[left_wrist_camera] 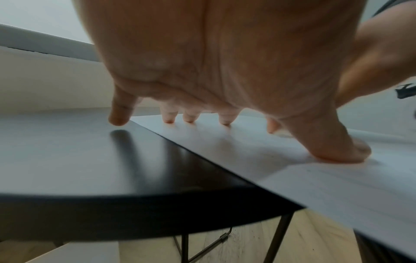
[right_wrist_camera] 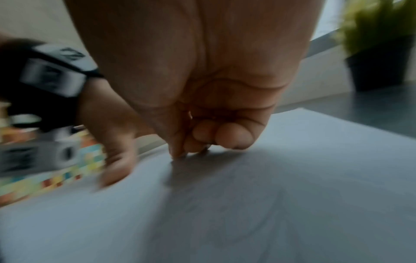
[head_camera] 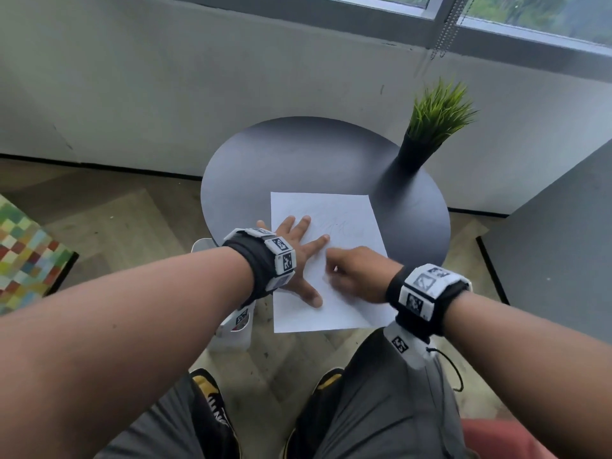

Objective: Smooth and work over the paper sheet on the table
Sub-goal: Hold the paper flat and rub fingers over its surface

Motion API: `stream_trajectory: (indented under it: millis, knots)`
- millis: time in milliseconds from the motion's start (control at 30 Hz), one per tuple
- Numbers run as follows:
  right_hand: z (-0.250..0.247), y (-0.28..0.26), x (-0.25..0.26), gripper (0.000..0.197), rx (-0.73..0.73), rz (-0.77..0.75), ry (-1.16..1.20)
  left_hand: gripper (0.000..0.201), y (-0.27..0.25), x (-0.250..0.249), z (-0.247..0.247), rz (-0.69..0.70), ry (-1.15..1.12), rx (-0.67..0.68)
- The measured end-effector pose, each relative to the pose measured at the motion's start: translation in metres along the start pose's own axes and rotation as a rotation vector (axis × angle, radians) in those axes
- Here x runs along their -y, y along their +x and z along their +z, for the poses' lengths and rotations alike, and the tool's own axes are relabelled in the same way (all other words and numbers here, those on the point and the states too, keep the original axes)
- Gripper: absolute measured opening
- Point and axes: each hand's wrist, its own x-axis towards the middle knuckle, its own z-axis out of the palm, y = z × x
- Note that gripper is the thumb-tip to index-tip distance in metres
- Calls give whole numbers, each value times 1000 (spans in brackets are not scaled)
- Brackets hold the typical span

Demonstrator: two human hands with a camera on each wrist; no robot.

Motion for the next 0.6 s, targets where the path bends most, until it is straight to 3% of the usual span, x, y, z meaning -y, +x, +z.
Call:
stream_trajectory:
  millis: [67, 133, 167, 300, 367, 500, 567, 600]
  knots:
    - [-11, 10, -19, 8, -103, 201, 29, 135, 0, -2, 0, -9, -21, -4]
    - [-13, 14, -24, 12, -201, 305, -10, 134, 0, -4, -2, -14, -27, 2]
    - [-10, 14, -16, 15, -203, 281, -23, 134, 1, -5, -2, -13, -31, 2]
    - [10, 4, 22, 9, -37, -51, 9, 134, 1, -4, -1, -18, -36, -9]
    - [-1, 9, 8, 9, -35, 3, 7, 134, 1, -4, 0, -14, -29, -17]
    - [-19, 27, -28, 10, -221, 321, -21, 133, 0, -5, -2, -22, -16, -9]
    - [-10, 25, -17, 14, -219, 269, -43, 133, 0, -6, -2, -19, -27, -12]
    - [-4, 22, -5, 16, -175, 172, -19, 133, 0, -5, -2, -18, -36, -14]
